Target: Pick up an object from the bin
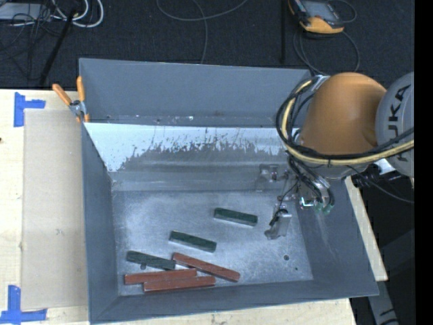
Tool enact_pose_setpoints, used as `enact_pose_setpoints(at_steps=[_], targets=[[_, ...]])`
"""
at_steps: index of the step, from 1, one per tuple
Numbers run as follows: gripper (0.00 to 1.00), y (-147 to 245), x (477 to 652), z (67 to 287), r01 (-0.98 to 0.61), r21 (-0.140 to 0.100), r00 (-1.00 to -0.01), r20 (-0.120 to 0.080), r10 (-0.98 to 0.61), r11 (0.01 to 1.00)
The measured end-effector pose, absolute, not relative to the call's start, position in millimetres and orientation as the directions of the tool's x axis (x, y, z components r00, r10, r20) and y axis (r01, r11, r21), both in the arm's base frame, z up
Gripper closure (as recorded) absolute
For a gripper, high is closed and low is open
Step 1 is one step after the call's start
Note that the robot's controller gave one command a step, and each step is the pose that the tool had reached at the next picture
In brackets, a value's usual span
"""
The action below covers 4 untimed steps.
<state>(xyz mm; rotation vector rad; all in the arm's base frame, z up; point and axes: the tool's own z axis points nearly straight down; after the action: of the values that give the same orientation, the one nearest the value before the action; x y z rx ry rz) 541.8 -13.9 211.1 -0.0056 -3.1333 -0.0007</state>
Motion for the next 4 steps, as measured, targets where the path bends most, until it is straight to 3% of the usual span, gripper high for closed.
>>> enact_pose_setpoints(at_steps=[1, 2, 3, 4], targets=[[0.0, -2, 557.1, 65, -0.069, 0.001, -0.998, 0.007, -0.069, 0.998], [1.0, -2, 559.3, 70, -0.069, 0.0, -0.998, 0.0, -0.069, 0.998], [1.0, -10, 572.8, 192, -0.028, 0.0, -1.0, -0.009, -0.028, 1.0], [0.0, -10, 570.8, 188, -0.028, 0.0, -1.0, -0.001, -0.028, 1.0]])
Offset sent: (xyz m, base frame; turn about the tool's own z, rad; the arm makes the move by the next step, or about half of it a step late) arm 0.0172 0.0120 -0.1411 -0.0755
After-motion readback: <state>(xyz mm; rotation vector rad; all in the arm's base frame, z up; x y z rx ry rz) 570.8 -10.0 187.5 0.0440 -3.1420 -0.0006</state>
